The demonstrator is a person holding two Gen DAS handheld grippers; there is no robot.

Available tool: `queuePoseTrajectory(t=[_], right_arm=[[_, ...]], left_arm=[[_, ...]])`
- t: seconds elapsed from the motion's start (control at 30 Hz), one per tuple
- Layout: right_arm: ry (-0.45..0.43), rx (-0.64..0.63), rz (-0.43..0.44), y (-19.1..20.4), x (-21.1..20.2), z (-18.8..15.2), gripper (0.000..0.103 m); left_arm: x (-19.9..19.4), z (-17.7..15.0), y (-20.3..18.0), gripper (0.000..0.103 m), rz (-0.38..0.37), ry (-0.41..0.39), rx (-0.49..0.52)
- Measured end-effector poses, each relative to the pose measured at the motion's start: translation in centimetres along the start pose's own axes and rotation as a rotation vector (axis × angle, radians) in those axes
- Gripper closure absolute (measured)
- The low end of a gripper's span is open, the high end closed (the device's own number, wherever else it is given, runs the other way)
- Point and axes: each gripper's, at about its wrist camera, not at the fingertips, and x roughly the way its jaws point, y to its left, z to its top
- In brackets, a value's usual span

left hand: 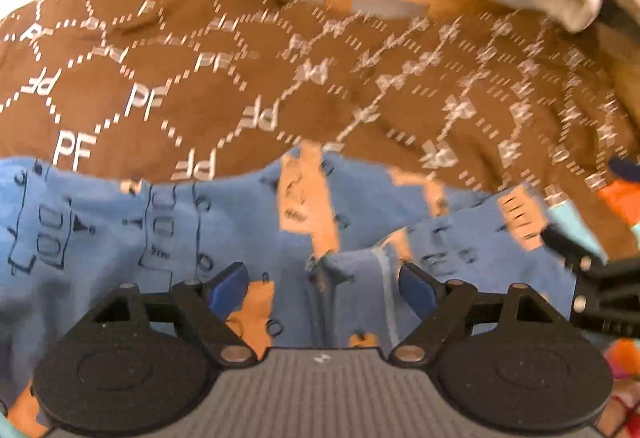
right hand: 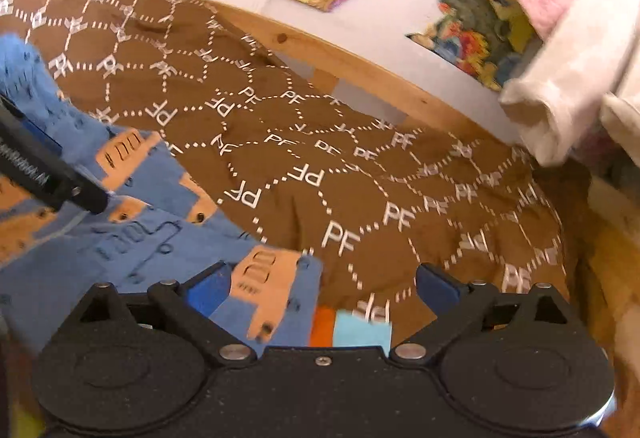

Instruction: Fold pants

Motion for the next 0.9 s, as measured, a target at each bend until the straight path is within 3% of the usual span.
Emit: queuePoseTrajectory(t=[0.13,0.2,0.37,0.43,0.57,0.7,0.8,0.9], right_arm=[[0.003,-0.085,0.04,0.8,3.3,0.2,0.004],[0.022,-0.13,0.016,1.0,4.7,-0.3,0.003],[0.069,-0.036,-0.053,-1.2,6.0,-1.0,0.001],[0.075,-0.002,-0.071,-1.6,5.2,-0.9,0.002],[0.025,0.031,-0.027,-0.6,0.8,-1.3,0.001],[-0.002,-0.047,0.039,2.4,-3.2,-2.7,0.001],[0.015,-0.146,0.051,4.0,-3.5,-3.8,0.001],[0.023,-0.089,0.065,3.3,-3.2,-2.7,0.001]], left_arm=[[0.5,-0.3,0.2,0.015,0.035,-0.006,0.004],[0.6,-0.6,-0.1,0.015,0.051,-0.013,0.02],[0.3,-0.8,-0.3,0.014,0.058,-0.014,0.022],[-0.3,-0.7,-0.1,0.015,0.052,-0.014,0.021],[-2.8,-1.4,0.4,0.013,0.001,-0.044,0.031],[-2.5,-2.7,0.0,0.012,0.048,-0.001,0.089],[-1.9,-3.0,0.1,0.005,0.081,-0.006,0.09],[-3.1,-2.0,0.9,0.01,0.087,0.005,0.059]])
